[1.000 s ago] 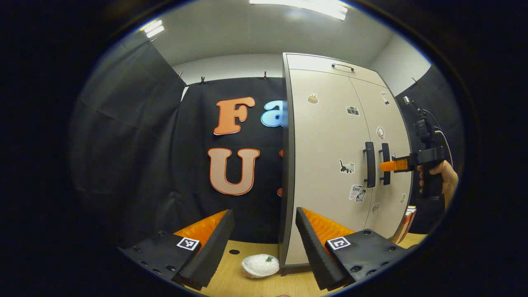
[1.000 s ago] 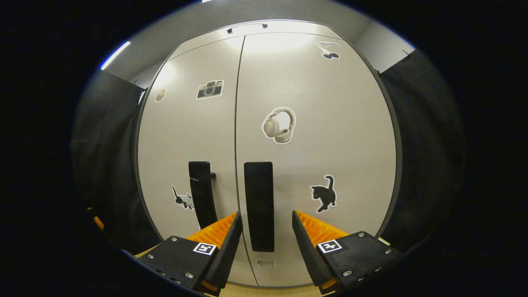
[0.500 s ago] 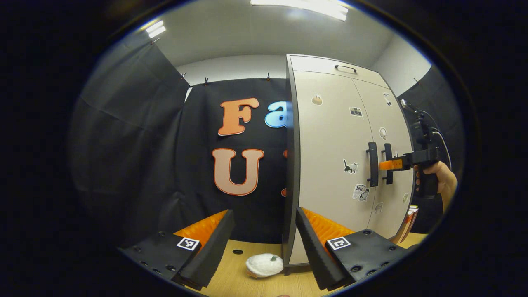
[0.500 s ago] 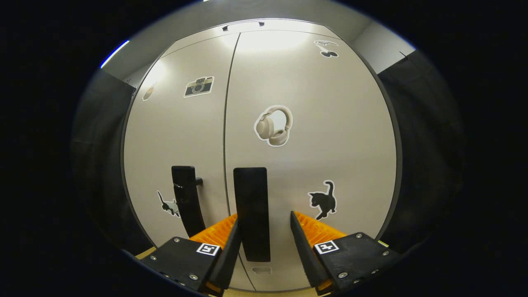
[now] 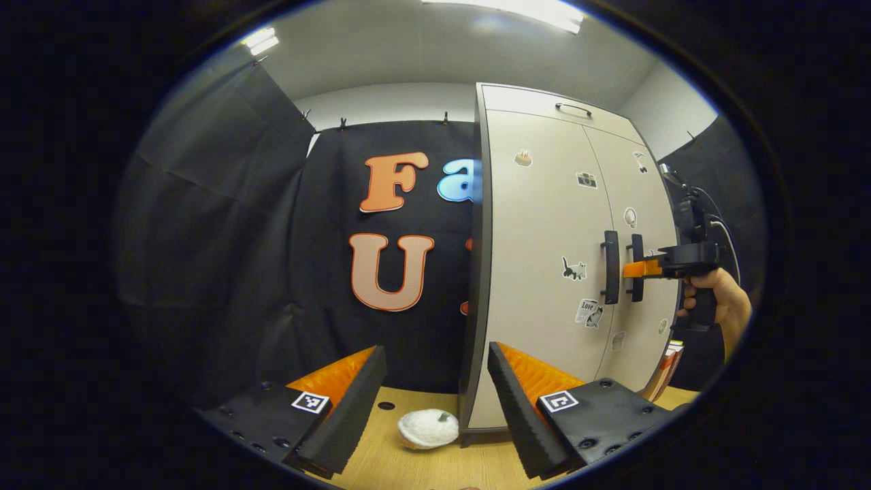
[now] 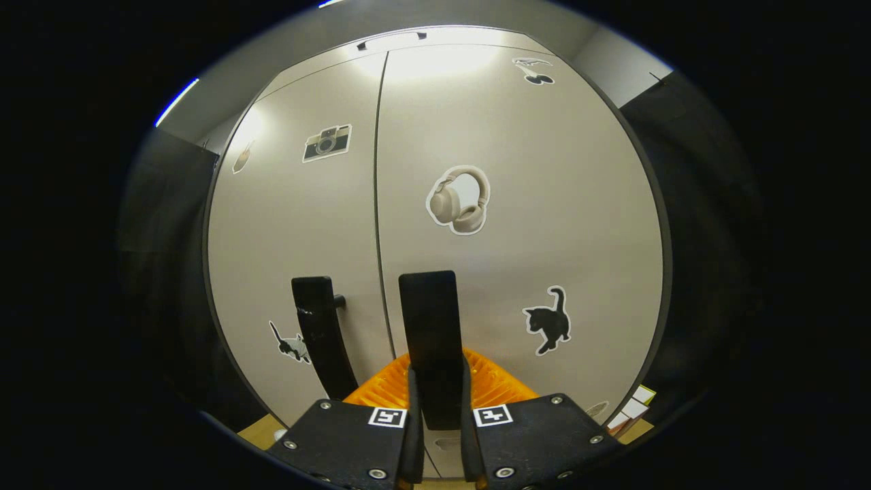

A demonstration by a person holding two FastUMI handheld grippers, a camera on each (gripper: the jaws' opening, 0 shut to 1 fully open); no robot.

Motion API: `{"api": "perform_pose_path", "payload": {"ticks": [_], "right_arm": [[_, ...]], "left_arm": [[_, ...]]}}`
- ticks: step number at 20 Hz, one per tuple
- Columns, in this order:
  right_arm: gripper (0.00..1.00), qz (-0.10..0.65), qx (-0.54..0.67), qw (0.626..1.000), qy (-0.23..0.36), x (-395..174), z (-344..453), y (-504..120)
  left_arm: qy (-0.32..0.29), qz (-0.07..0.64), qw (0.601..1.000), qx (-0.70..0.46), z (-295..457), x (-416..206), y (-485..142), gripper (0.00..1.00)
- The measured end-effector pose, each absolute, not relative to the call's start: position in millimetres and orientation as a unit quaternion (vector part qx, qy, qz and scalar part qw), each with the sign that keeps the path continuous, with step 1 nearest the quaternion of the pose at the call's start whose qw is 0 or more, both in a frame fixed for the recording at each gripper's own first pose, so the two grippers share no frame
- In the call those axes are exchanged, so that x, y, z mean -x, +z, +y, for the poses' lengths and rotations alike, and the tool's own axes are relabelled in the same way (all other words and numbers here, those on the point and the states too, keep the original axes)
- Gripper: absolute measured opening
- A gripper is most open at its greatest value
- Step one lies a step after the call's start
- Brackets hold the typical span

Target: Open the right door of the double-door shoe cabinet with the right hand, and open the left door with the left hand.

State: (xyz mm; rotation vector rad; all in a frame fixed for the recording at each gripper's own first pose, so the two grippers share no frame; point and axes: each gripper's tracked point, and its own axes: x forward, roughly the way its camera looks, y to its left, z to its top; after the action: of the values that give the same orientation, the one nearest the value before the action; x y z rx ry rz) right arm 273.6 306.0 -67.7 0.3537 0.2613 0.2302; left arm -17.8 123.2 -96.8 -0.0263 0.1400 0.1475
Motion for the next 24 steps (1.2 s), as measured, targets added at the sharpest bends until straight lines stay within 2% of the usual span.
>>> {"api": "perform_pose_path", "payload": {"ticks": [3,14,24], "right_arm": [[0.17,0.137,-0.179,0.966,0.126,-268,305,-66],[0.17,0.134,-0.188,0.953,0.198,-230,287,-53],[0.17,0.122,-0.182,0.954,0.203,-206,241,-50]], "left_arm": [[0.072,0.063,0.995,0.011,113,27,-86,0.96],[0.025,0.051,0.998,-0.004,40,35,-63,0.96],[-0.028,0.064,0.998,0.004,-29,20,-75,0.96]]}}
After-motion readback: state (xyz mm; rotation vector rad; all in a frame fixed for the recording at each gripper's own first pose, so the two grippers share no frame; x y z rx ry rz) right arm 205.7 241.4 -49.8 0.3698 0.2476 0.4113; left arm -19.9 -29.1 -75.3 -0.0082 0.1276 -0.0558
